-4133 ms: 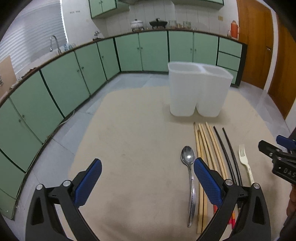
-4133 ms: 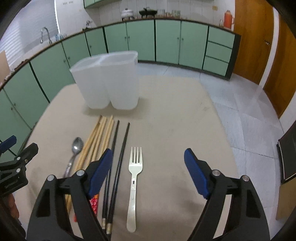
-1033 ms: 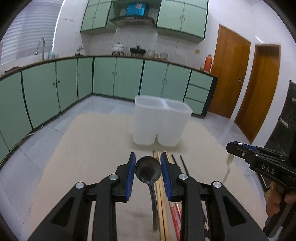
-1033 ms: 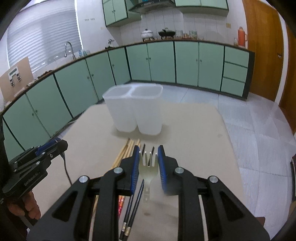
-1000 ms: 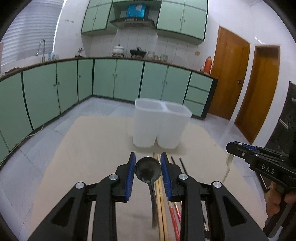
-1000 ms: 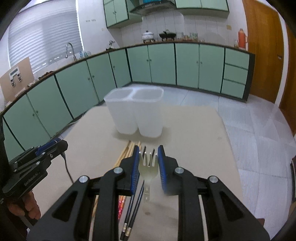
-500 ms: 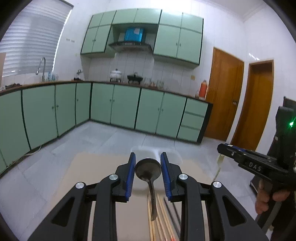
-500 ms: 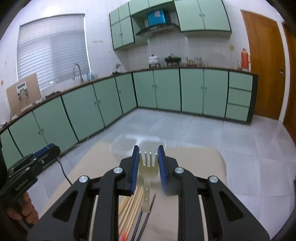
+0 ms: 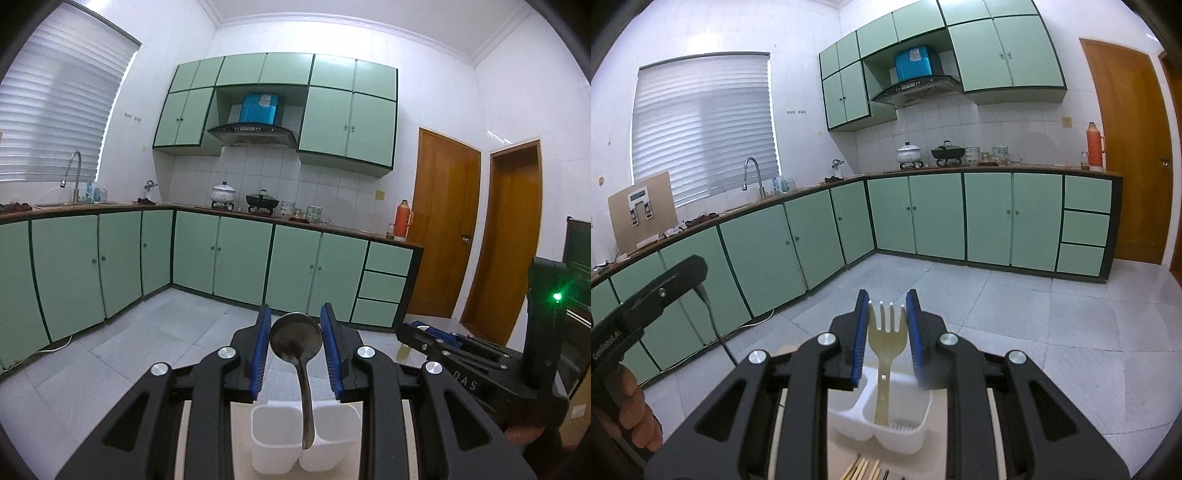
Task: Organize utensils
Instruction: 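Lift fork and spoon and drop them into the white holder with both tools, then open both tools and pull back toward the chopsticks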
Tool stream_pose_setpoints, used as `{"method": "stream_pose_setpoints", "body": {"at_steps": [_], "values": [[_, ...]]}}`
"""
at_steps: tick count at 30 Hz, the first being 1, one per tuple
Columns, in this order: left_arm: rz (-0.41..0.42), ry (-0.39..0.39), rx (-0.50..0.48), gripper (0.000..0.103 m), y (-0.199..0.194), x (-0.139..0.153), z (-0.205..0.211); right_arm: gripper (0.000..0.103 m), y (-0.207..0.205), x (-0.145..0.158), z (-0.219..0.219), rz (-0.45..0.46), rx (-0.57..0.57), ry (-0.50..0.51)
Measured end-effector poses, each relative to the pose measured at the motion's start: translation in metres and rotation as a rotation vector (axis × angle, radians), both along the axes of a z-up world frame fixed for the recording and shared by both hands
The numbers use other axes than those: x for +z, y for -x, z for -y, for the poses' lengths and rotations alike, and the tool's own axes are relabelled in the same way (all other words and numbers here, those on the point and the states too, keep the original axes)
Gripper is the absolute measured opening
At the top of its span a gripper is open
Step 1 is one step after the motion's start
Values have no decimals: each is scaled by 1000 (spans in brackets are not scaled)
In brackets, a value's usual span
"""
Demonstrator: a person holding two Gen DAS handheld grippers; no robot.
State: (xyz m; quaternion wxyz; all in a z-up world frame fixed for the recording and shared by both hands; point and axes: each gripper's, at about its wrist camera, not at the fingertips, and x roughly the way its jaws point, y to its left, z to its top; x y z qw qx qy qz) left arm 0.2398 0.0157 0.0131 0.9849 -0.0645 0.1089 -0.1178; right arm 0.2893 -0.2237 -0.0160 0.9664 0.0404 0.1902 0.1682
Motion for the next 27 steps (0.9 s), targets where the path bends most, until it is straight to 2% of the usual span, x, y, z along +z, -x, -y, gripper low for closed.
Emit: {"method": "stream_pose_setpoints", "body": {"at_steps": [4,9,14,18,20,22,24,26,27], "values": [[-49,-5,14,27,-33,-24,5,19,-23,-19,-4,-24,-8,11],[-137,-17,20,27,-66,-62,9,19,-45,-53,-8,-99,-3,16],[-212,-48,13,27,-79,-93,11,21,-45,-77,-14,-153,12,25],[-250,-48,18,28,-77,-107,8,23,-41,-84,-19,-176,15,20],[-250,-49,22,32,-72,-106,6,34,-37,-83,-18,-177,10,17],[-241,-46,29,39,-66,-102,3,39,-31,-81,-17,-167,1,19],[-238,-48,37,44,-57,-98,-1,49,-24,-78,-15,-157,-12,21],[-235,-56,42,50,-50,-94,-2,68,-12,-74,-11,-142,-39,20],[-229,-60,45,52,-40,-92,-4,73,-3,-72,-8,-129,-63,21]]}}
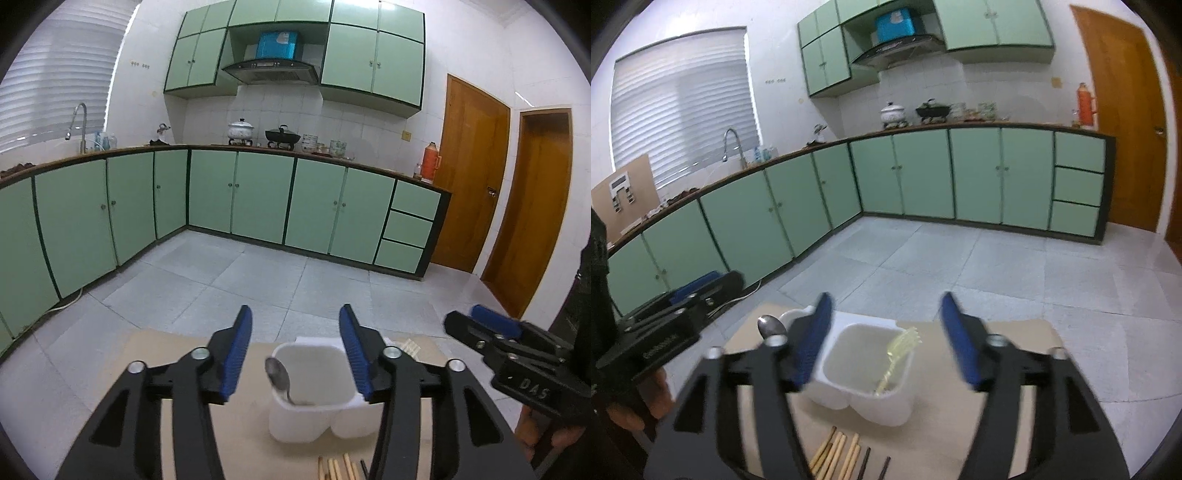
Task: Organize utensils
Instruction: 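Open both tools and pull back toward the chopsticks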
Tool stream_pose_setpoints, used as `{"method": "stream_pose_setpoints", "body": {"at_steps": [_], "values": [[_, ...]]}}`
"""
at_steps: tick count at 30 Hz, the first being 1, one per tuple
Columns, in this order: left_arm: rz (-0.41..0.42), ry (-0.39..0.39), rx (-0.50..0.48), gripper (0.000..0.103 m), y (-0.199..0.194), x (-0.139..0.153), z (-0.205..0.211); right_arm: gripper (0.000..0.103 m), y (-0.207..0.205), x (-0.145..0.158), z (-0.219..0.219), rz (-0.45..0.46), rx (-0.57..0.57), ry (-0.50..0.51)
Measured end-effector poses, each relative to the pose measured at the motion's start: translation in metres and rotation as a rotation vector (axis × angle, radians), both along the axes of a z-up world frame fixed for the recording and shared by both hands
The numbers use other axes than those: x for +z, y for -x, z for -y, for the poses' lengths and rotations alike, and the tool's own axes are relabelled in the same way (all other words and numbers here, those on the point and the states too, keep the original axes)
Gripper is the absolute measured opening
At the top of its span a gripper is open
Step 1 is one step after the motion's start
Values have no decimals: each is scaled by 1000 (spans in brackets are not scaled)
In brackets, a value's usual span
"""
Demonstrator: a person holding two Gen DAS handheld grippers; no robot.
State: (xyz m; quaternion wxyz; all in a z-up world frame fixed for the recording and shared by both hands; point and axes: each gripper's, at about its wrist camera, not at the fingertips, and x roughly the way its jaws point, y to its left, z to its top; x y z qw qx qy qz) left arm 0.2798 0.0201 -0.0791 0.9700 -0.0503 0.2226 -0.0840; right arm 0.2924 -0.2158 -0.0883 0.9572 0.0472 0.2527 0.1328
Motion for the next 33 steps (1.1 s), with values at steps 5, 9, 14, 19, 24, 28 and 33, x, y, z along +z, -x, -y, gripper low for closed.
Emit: {"method": "stream_pose_setpoints", "body": {"at_steps": [5,9,14,19,24,28,33], "values": [[-30,-9,10,69,36,-2,-5,90,41,-8,14,0,-56,-5],[-98,-31,-5,73,72,-21,-2,91,77,-26,15,-50,-65,27],[-179,-45,-18,74,109,-47,1,91,121,-53,16,-127,-84,26],[-243,-66,-14,74,139,-76,0,91,156,-71,14,-153,-105,28],[-301,-95,-12,74,158,-100,0,91,183,-91,18,-182,-119,35],[-333,-120,-16,73,171,-113,1,91,200,-106,18,-215,-122,42],[-370,-152,-39,73,187,-127,2,83,215,-114,18,-232,-113,51]]}}
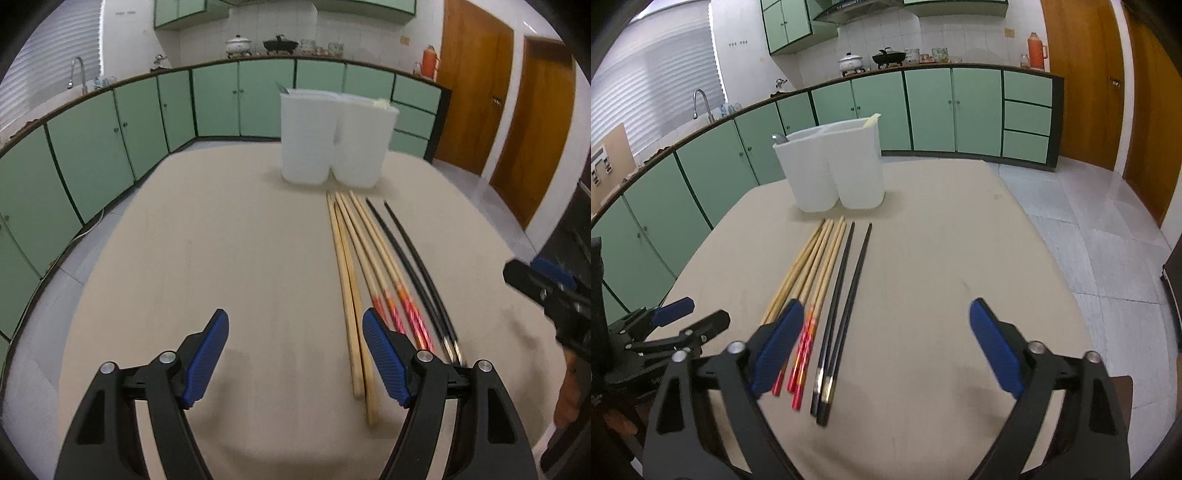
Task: Organize utensils
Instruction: 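Open both tools and pull back toward the chopsticks, then grasp a plain wooden chopstick with the left tool while the right tool grasps a black chopstick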
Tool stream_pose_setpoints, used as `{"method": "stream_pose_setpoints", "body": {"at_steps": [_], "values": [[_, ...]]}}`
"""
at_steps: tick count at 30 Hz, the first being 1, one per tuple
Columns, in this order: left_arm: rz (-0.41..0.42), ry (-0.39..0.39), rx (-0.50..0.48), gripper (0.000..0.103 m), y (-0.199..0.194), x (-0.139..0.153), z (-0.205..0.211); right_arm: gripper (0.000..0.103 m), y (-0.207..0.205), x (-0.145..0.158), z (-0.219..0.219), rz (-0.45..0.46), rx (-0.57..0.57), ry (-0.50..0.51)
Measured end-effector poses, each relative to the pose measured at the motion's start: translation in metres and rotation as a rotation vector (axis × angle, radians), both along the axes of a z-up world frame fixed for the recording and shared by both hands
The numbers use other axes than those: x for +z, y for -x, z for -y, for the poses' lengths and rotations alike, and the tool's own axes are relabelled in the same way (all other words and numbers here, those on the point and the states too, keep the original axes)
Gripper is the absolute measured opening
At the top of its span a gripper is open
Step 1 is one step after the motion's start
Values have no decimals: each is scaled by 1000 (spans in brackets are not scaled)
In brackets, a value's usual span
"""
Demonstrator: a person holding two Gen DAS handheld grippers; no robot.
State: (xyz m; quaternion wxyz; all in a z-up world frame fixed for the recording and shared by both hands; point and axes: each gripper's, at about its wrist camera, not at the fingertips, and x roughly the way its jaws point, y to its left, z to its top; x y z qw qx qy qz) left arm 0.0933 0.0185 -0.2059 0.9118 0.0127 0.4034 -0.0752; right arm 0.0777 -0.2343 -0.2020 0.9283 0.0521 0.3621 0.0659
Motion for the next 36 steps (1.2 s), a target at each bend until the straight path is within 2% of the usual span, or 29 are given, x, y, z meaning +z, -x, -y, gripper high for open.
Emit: {"method": "stream_pose_setpoints", "body": {"at_steps": [8,21,24,26,28,29,32,36], "values": [[-71,-17,-43,73,22,-23,4,75,18,-7,-3,-38,30,11],[-71,-34,-27,70,25,-25,5,71,31,-13,-11,-66,57,5],[-64,-25,-26,53,23,-24,6,66,32,-17,-13,-79,68,11],[-64,-5,-46,27,20,-23,9,62,33,-18,-15,-86,74,11],[-61,5,-61,16,19,-23,12,59,33,-19,-17,-89,86,12],[-58,8,-66,5,18,-23,13,58,34,-19,-19,-88,90,14],[-47,33,-47,0,18,-22,11,53,35,-20,-22,-89,109,28],[-26,29,-20,0,18,-19,7,46,37,-27,-26,-114,127,37]]}}
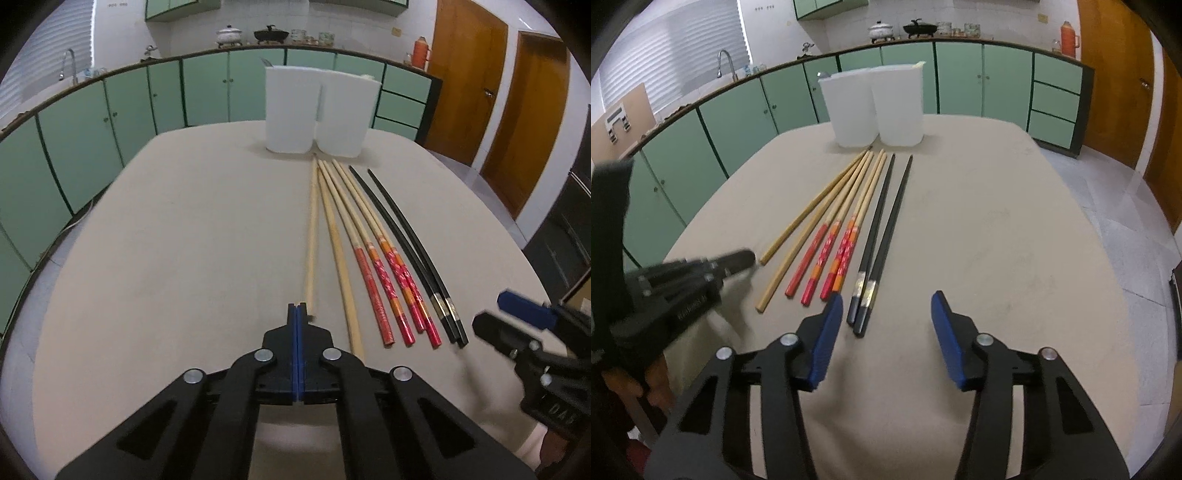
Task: Organize utensils
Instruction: 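Grasp a plain wooden chopstick with the left tool while the right tool grasps a black chopstick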
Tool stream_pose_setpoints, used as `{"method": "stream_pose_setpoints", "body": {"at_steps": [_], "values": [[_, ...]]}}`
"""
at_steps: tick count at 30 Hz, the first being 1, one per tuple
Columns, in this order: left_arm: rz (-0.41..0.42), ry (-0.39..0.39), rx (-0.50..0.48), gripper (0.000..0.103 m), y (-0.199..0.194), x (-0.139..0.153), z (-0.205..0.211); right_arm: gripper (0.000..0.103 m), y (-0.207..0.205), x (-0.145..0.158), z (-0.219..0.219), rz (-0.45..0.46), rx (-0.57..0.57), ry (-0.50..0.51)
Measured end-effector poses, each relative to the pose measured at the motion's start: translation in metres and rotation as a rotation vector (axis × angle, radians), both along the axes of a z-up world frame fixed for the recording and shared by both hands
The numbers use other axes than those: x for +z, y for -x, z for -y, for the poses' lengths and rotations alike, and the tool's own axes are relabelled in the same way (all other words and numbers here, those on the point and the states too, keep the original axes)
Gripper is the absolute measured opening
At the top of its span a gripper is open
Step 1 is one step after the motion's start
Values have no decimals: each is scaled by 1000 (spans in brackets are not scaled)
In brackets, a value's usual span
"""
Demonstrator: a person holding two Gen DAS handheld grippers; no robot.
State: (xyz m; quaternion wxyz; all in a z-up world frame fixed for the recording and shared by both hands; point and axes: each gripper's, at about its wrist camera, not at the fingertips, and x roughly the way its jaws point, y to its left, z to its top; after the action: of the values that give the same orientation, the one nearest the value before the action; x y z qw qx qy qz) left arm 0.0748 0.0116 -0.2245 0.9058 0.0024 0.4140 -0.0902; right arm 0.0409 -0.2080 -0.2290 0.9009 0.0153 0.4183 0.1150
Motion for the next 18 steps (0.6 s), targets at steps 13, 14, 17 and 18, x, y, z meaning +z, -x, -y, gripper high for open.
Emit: {"method": "stream_pose_setpoints", "body": {"at_steps": [13,14,17,18], "values": [[-28,3,7,0,-4,-2,1,34,-3,-13,-3,-40,4,55],[-30,1,9,0,-4,-2,0,33,-3,-12,1,-38,-19,68],[-29,3,17,0,-3,-2,-1,34,-5,-11,12,-42,-29,36],[-27,2,21,1,-3,-1,-2,34,-5,-10,14,-40,-30,33]]}}
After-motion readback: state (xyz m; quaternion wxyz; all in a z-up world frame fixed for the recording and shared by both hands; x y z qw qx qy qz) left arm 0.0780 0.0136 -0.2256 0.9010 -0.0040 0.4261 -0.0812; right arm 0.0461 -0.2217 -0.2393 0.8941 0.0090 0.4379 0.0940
